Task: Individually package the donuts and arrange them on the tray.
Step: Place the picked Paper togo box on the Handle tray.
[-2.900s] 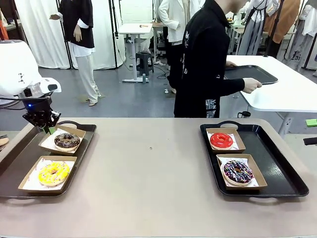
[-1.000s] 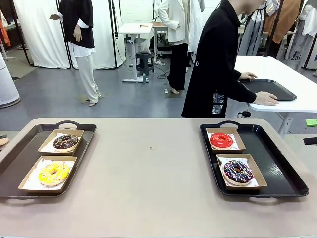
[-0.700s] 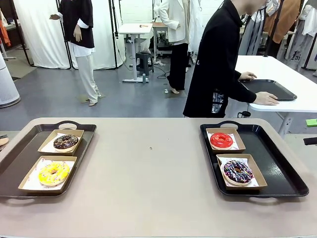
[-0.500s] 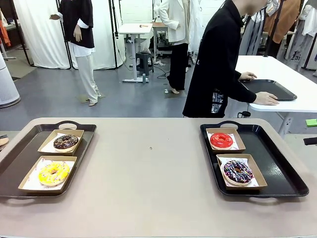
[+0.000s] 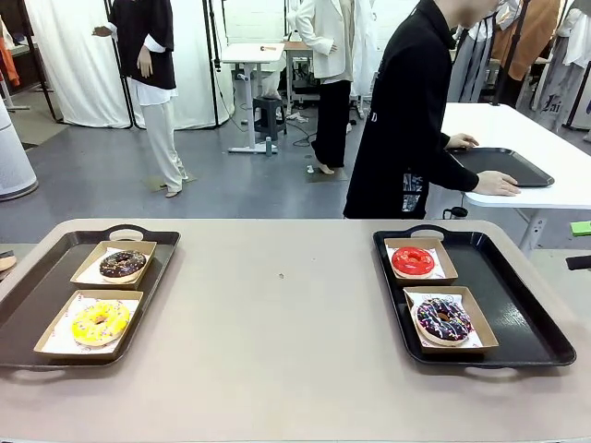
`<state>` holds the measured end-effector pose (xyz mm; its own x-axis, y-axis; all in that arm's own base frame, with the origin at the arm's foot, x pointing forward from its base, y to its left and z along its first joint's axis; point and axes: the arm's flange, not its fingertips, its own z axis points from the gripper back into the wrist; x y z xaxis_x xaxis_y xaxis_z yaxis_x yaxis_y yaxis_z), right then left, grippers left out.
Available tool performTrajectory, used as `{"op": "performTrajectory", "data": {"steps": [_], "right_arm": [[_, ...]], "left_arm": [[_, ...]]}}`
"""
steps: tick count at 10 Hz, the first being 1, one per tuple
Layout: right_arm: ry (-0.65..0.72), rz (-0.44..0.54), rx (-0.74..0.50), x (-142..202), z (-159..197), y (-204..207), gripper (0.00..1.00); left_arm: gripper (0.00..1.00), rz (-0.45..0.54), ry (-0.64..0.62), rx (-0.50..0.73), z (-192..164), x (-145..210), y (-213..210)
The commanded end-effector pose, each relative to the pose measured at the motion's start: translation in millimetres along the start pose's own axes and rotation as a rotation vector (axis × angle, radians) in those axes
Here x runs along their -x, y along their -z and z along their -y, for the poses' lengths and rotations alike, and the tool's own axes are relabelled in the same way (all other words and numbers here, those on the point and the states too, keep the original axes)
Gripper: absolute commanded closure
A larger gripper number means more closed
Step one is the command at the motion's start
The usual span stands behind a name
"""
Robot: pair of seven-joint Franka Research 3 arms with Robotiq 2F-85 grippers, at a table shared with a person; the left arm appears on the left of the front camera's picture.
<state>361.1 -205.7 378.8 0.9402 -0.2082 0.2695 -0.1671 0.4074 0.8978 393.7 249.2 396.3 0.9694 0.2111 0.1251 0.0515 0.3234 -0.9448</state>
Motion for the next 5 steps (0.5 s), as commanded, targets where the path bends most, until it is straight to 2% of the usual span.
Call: {"op": "performTrajectory", "data": {"steps": [1, 5], "right_arm": [[0.018, 0.006, 0.009, -0.1, -2.5, 0.9, 0.00], [0.018, 0.006, 0.009, -0.1, -2.5, 0.9, 0.00]], "left_arm": [[0.20, -0.004, -0.008, 0.002, -3.6, 0.8, -1.1], [0.20, -0.004, -0.008, 0.002, -3.6, 0.8, -1.1]]}}
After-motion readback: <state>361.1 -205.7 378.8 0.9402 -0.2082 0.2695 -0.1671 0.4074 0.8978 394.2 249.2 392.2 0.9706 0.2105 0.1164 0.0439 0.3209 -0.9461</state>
